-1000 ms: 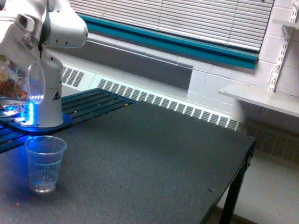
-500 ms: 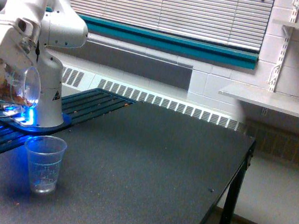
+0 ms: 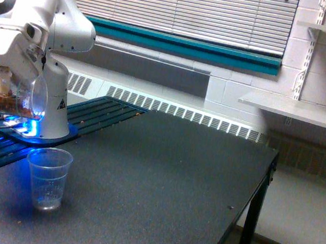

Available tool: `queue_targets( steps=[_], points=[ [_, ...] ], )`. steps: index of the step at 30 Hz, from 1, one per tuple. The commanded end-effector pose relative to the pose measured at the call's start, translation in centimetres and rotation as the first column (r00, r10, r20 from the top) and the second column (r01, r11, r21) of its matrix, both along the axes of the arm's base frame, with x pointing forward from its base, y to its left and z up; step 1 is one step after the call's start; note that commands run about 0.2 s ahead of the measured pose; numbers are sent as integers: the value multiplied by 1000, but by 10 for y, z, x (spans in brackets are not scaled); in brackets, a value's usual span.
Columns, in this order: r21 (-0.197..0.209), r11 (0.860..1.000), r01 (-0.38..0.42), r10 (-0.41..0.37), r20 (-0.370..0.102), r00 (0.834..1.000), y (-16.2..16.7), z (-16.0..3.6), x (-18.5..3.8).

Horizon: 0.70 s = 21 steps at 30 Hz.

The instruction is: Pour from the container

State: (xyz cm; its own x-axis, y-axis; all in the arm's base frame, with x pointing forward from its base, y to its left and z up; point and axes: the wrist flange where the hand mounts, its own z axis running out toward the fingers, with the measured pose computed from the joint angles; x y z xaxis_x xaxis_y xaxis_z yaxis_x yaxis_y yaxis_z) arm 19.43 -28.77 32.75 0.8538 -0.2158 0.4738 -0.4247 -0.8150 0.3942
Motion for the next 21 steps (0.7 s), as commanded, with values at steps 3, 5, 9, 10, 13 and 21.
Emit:
queue_targets(
  steps=[3,5,9,10,13,21],
  points=[
    [-11,996,84,-83,32,996,-6,1,1],
    [-20,996,88,-88,26,996,-8,0,-1],
    [-33,995,95,-94,18,995,-9,-2,-3],
    [-37,995,95,-94,16,995,-9,-2,-3],
    [-44,995,91,-90,10,996,-9,-3,-2],
    [-52,996,69,-69,4,998,-6,-4,4]
  ],
)
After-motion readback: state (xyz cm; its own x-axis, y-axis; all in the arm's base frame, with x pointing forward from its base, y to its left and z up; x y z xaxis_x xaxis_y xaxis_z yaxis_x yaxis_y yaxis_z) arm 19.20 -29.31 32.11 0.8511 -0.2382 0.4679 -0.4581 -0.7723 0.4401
